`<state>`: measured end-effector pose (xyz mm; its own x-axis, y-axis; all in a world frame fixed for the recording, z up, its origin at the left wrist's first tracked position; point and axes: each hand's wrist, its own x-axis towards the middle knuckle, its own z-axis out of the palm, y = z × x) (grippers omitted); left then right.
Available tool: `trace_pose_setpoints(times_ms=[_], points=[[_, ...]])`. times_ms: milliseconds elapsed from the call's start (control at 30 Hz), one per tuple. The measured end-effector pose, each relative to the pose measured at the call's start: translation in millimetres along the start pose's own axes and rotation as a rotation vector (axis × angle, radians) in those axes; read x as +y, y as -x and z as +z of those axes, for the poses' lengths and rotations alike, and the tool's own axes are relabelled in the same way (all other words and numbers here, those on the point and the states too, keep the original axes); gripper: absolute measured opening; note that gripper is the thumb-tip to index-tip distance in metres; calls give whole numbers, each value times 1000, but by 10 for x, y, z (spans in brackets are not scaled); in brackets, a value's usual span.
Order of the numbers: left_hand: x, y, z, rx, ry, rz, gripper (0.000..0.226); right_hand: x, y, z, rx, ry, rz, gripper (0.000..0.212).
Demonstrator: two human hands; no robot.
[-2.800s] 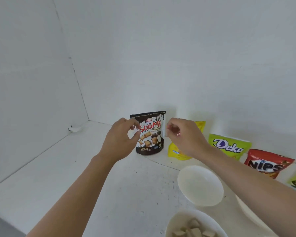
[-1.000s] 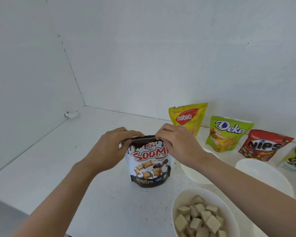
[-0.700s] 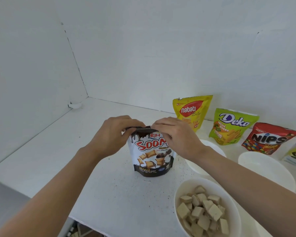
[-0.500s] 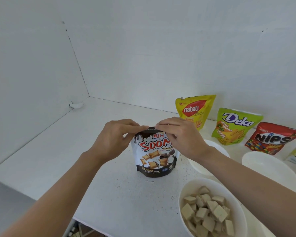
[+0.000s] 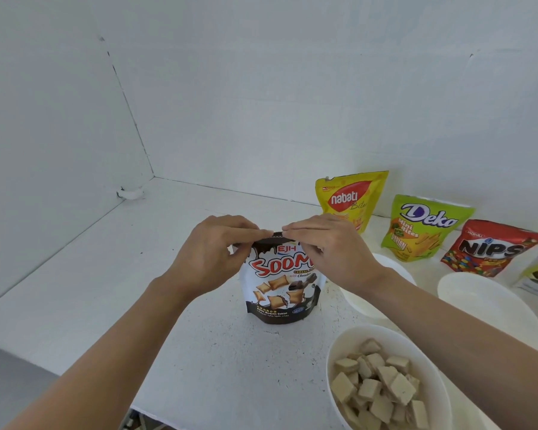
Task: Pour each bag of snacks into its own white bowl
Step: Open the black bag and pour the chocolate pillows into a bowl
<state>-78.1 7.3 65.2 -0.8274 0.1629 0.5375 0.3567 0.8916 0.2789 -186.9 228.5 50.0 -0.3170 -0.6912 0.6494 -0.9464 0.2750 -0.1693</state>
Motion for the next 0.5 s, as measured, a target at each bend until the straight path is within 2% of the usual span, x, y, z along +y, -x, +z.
trace_pose_setpoints(times_ms=[167, 300, 500], points=[[27, -10, -7, 4, 17, 7, 30, -8, -53, 10, 1, -23, 27, 20], [34, -49, 16, -17, 30, 5, 20, -31, -99, 4, -75, -33, 40, 6], [47, -152, -19, -33, 187, -165, 13, -15, -162, 34, -120, -103, 175, 12]])
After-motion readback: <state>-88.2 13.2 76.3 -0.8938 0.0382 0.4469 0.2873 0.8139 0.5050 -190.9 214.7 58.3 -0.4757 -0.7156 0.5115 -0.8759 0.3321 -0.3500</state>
